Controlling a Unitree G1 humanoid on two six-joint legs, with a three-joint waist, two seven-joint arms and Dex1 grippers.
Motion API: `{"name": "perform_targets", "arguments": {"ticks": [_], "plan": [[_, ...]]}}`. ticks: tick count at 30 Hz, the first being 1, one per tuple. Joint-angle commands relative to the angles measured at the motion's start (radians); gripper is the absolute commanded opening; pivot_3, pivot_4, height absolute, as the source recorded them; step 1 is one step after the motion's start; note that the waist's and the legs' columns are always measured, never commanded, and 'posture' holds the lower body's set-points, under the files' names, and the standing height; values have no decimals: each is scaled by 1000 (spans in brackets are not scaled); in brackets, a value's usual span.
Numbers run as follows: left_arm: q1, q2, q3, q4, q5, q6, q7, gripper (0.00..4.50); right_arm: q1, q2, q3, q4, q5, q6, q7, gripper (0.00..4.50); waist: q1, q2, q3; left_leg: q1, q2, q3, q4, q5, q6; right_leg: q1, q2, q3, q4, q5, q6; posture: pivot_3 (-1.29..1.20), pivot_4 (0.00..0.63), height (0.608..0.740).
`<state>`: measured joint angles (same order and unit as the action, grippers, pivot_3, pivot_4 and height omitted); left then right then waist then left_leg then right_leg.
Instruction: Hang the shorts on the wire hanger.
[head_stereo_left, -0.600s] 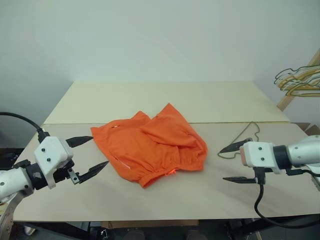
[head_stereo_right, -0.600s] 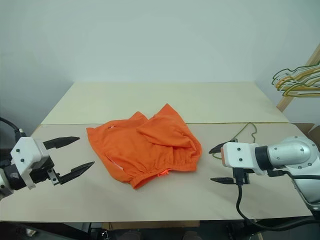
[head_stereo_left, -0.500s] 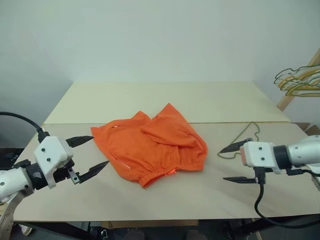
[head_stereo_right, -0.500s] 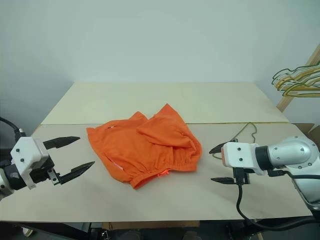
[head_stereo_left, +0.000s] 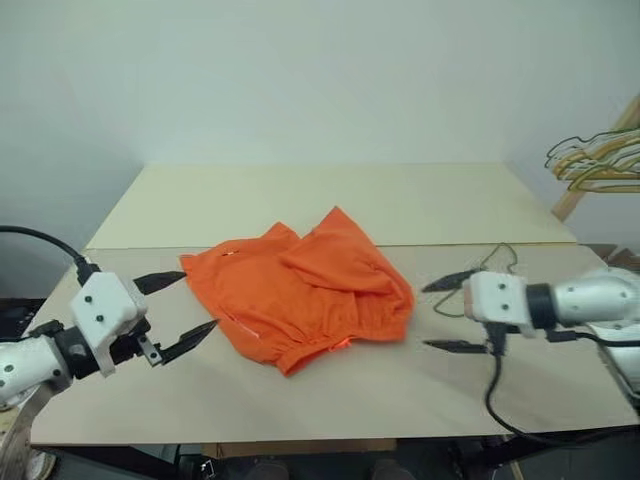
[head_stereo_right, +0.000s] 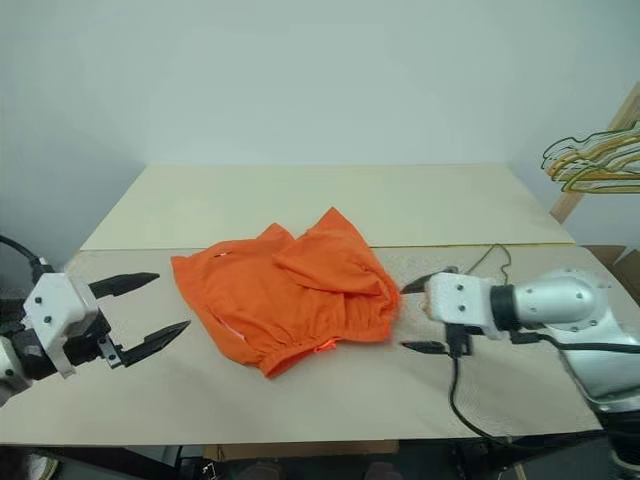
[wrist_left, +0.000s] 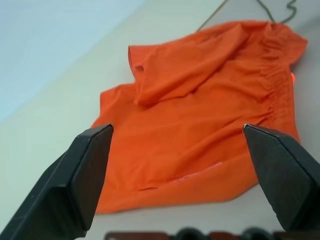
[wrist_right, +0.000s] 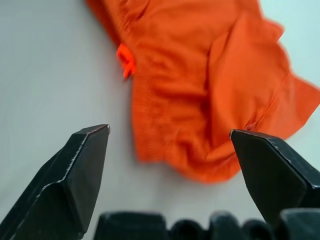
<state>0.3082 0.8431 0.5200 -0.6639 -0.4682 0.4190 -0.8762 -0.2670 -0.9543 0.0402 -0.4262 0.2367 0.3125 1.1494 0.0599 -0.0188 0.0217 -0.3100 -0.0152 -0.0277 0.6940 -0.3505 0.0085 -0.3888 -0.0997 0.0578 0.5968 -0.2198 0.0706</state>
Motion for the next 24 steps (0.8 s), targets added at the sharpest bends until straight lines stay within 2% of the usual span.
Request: {"name": "perform_targets", "arguments": {"ticks": [1,4,8,14,20,23,24], "plan": [[11,21,-25,-3,45,-13,-2,4500,-93,97,92,-87,19,191,-105,4471,1,0,0,0,0,0,0,0,0,0,0,0,0,0,0,117,0,740],[38,45,-52,12,90,-22,-22,4500,-147,169,179,-121,35,322,-139,4471,1,0,0,-2,0,-1,0,0,0,-2,0,0,0,0,0,113,0,740],[52,64,-57,41,111,-30,-52,4500,-201,229,283,-133,24,396,-154,4471,4,0,0,-6,0,-2,0,0,-1,-5,0,-2,-1,0,0,85,0,740],[21,90,-102,92,149,-50,-78,4500,-372,385,529,-92,-26,545,-181,4471,-23,1,0,-6,0,-2,0,2,-4,-10,0,-2,6,-2,-3,66,0,740],[19,83,-115,94,160,-57,-85,4500,-460,494,745,34,-197,495,-257,4471,-43,1,0,-9,1,-1,0,4,-7,-16,0,-3,13,-2,-4,70,0,740],[20,80,-119,91,164,-56,-83,4500,-481,505,840,111,-311,445,-282,4471,-47,1,0,-9,1,-1,0,6,-11,-16,0,-3,14,-3,-5,81,0,740],[20,80,-119,90,165,-56,-82,4500,-485,504,866,133,-345,426,-286,4101,-48,1,0,-9,1,-1,0,6,-11,-16,0,-3,14,-3,-5,86,0,740]]}}
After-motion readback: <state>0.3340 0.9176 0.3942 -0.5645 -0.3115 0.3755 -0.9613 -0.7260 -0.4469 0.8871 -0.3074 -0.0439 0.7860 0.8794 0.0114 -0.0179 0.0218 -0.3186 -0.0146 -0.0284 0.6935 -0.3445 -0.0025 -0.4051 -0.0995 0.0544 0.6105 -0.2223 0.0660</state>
